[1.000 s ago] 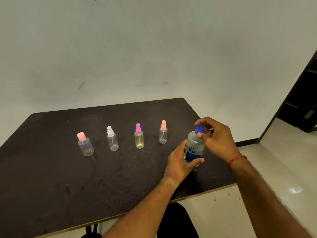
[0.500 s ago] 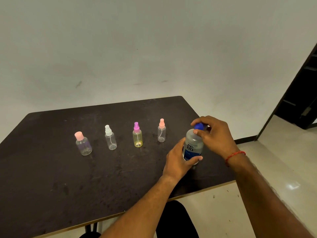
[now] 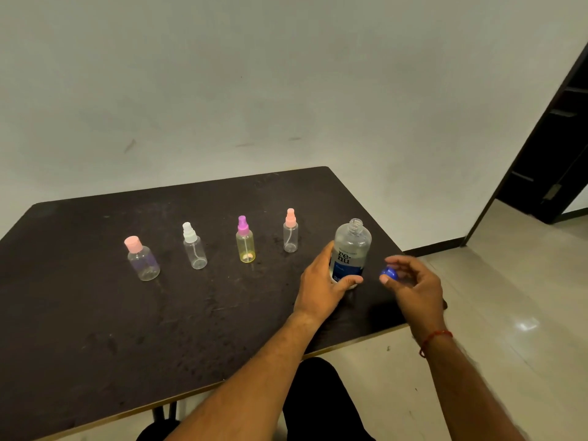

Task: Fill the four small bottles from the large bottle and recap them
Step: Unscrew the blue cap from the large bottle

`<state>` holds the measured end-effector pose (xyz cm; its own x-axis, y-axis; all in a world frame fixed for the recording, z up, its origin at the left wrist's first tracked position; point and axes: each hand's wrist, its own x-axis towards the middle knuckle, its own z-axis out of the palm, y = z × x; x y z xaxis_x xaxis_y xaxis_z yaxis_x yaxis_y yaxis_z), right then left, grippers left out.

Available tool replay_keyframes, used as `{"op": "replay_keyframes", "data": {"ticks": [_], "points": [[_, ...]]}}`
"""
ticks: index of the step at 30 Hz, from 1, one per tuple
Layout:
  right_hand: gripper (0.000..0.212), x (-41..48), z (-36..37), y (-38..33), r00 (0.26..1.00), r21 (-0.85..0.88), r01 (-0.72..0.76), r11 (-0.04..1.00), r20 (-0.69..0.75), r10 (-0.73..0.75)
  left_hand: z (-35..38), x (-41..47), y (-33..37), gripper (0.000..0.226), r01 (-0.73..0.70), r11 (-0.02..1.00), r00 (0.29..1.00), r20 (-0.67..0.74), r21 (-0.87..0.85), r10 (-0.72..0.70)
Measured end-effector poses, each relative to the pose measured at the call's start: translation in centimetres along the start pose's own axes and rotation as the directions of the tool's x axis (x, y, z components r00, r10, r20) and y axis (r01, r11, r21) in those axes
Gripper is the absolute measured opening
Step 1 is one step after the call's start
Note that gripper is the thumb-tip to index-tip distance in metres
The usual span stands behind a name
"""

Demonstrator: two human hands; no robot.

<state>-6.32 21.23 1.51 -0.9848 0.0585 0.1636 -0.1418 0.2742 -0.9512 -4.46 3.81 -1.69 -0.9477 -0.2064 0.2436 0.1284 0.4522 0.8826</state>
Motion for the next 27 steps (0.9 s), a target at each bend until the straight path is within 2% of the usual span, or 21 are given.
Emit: {"op": "replay_keyframes", "data": {"ticks": [4, 9, 13, 20, 23, 27], "points": [[0.028, -0.5, 0.2, 2.5, 0.997, -0.042, -0.072, 0.997, 0.011, 0.073, 0.1, 0.2, -0.1, 0.078, 0.019, 1.000, 1.000, 0.002, 0.002, -0.019], [0.020, -0.6, 0.6, 3.2, 1.000, -0.205, -0.002, 0.979, -0.031, -0.004, 0.4, 0.6, -0.3, 0.083, 0.055, 0.998, 0.998, 0.017, 0.031, -0.056], [0.025, -1.0, 0.7, 3.6, 0.995, -0.283, 0.099, 0.954, -0.003, -0.104, 0.5, 0.7, -0.6, 0.083, 0.083, 0.992, 0.996, 0.029, 0.097, -0.087], [0.053, -1.1, 0.7, 3.6, 0.996, -0.305, 0.073, 0.950, -0.018, -0.083, 0.4, 0.7, -0.5, 0.085, 0.096, 0.993, 0.995, 0.023, 0.065, -0.097], [0.048, -1.5, 0.6, 3.1, 0.982, -0.288, 0.126, 0.949, -0.098, -0.160, 0.3, 0.6, -0.4, 0.081, 0.100, 0.995, 0.995, -0.026, -0.001, -0.100], [0.031, -2.6, 0.7, 1.7, 0.931, -0.274, 0.291, 0.917, -0.141, -0.337, -0.4, -0.4, -0.3, 0.052, 0.010, 0.997, 0.969, -0.245, -0.079, -0.029]]}}
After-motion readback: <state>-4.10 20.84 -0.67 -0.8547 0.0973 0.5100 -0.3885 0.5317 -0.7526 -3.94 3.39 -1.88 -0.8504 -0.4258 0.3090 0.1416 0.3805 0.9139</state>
